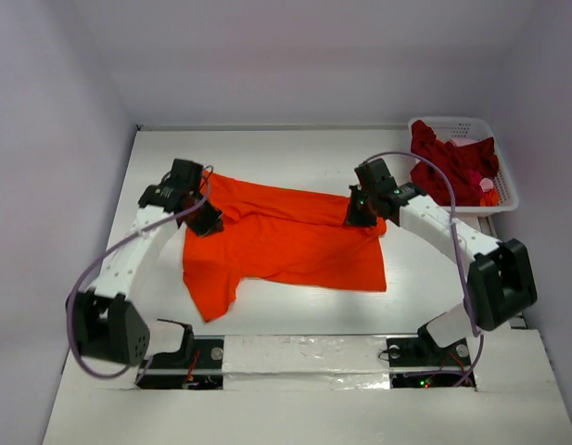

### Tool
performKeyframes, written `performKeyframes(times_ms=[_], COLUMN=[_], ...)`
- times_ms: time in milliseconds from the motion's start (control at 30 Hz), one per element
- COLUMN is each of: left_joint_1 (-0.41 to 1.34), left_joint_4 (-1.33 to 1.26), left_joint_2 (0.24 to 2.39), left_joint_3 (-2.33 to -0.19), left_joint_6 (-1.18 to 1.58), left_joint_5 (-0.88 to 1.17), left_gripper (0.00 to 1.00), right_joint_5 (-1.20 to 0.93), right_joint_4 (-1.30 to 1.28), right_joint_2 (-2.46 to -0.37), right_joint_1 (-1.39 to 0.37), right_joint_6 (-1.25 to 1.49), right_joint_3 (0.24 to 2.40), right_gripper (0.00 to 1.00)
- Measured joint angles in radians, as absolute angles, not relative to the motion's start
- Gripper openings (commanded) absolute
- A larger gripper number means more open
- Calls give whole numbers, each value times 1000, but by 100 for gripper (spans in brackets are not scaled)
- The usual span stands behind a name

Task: Fold and stack the t-shirts
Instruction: Fold the tshirt

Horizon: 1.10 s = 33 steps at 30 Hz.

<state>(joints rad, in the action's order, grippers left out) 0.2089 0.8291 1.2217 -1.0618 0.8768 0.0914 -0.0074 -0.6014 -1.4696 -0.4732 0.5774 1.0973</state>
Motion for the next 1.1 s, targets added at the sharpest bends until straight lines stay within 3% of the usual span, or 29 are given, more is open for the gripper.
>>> performKeyframes(times_ms=[267,633,1100], left_joint_1=[249,258,336], left_joint_4=[669,602,611], left_joint_2=[1578,2000,2046], left_joint_3=[-1393,-1501,-1672], left_joint_6=[755,638,549], left_joint_5=[-16,-26,-12], left_gripper=[0,0,0], right_joint_5=[22,14,25], right_joint_4=[-602,-648,-696], right_joint_2=[-1714,-1888,-1965], right_joint_1=[-473,-473,-471], right_joint_6=[610,671,706], right_joint_3=[1365,1468,1599], right_gripper=[0,0,0])
